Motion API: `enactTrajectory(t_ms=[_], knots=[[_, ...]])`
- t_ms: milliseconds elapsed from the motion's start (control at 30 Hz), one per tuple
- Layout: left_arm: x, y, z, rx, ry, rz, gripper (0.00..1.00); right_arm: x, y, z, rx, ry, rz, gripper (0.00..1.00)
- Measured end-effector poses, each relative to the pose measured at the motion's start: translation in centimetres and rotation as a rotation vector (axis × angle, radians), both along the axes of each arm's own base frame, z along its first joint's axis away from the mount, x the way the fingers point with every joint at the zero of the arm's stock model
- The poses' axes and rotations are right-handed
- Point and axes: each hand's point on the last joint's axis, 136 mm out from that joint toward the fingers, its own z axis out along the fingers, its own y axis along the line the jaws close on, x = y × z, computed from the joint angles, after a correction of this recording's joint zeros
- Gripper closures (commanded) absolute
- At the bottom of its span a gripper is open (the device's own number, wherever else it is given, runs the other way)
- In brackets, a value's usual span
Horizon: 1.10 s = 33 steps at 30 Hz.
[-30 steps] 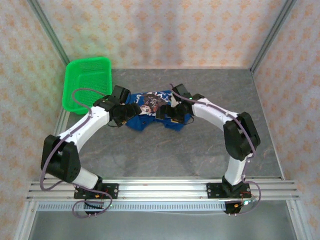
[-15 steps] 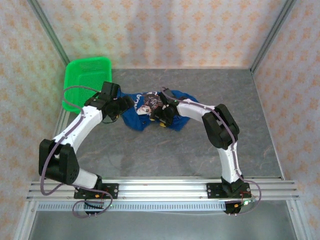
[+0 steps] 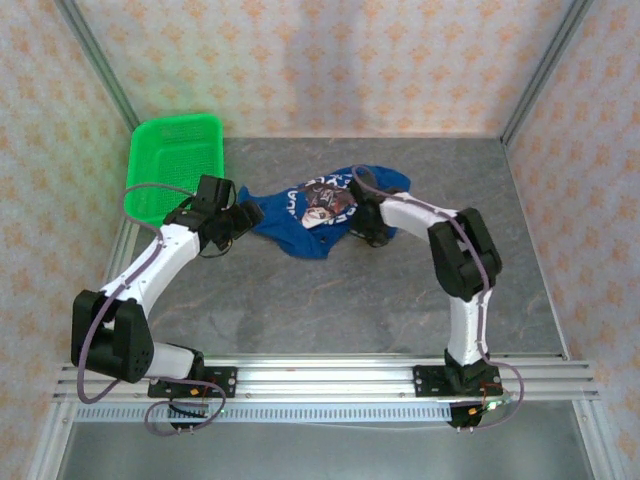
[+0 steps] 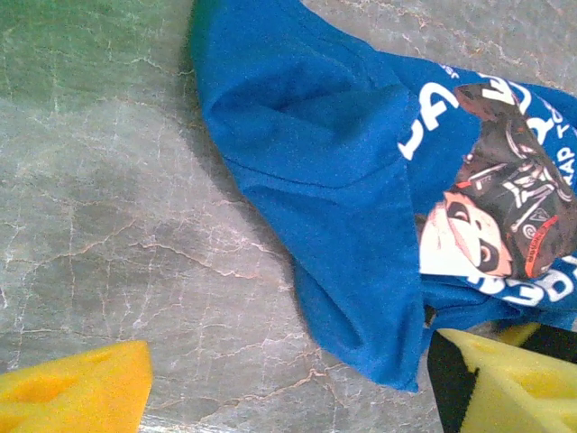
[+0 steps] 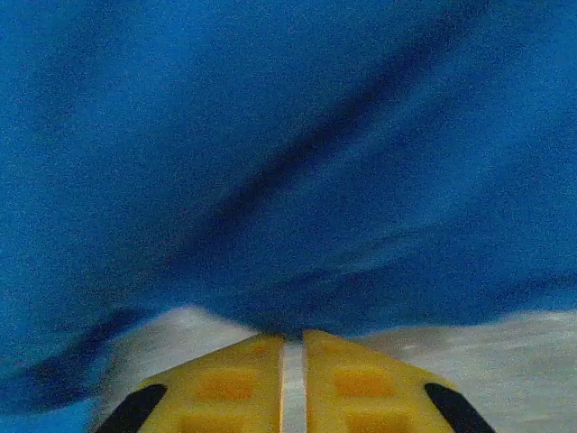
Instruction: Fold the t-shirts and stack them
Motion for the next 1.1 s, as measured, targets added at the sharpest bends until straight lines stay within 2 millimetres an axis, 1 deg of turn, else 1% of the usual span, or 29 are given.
enactTrajectory(t_ms=[67,133,167,233,333,400,467,567,633,700,833,900,967,1067,1100], knots=[[0.0,-0.5,0.0,-0.003,-0.002,-0.013,0.19,0.2,-2.7,0.6,-0.041,-0.019,-0.005,0.69],[0.1,-1.3,0.1,-0.011,-0.015,-0.035,0.19,-0.1,-4.2,1.2,-0.039,-0.031,0.003,0.6],[0.2,-1.7,0.1,-0.018,-0.019,-0.047,0.19,-0.3,-4.7,1.5,-0.024,-0.035,0.009,0.55],[0.5,-2.5,-0.3,-0.031,-0.009,-0.069,0.19,-0.6,-4.4,2.3,0.035,-0.05,0.026,0.49],[1.7,-3.3,-1.2,-0.04,0.025,-0.089,0.21,-1.1,-2.0,4.1,0.165,-0.076,0.065,0.46],[3.1,-3.7,-1.6,-0.033,0.039,-0.104,0.22,-1.4,0.3,5.3,0.253,-0.093,0.095,0.44],[4.2,-4.1,-1.7,-0.035,0.043,-0.112,0.23,-2.0,2.7,5.8,0.312,-0.09,0.133,0.44],[6.0,-4.3,-2.2,-0.037,0.052,-0.119,0.27,-3.7,6.2,5.2,0.366,-0.044,0.179,0.44],[7.1,-4.3,-2.8,-0.032,0.06,-0.123,0.29,-4.5,7.8,4.3,0.389,-0.006,0.184,0.44],[8.4,-4.3,-3.4,-0.026,0.073,-0.126,0.31,-4.7,8.7,3.2,0.414,0.023,0.163,0.43],[10.3,-4.1,-4.9,-0.014,0.095,-0.128,0.33,-4.3,9.7,1.4,0.435,0.069,0.121,0.44],[11.0,-4.0,-5.7,-0.012,0.113,-0.122,0.35,-4.0,10.4,1.0,0.438,0.082,0.113,0.44],[11.5,-4.0,-6.5,-0.009,0.13,-0.122,0.38,-4.2,10.8,1.0,0.439,0.091,0.107,0.44],[12.1,-4.0,-8.0,-0.002,0.153,-0.127,0.49,-4.5,11.2,1.0,0.443,0.104,0.093,0.44],[12.0,-4.0,-8.5,0.002,0.162,-0.131,0.55,-4.6,11.2,0.9,0.445,0.108,0.084,0.45]])
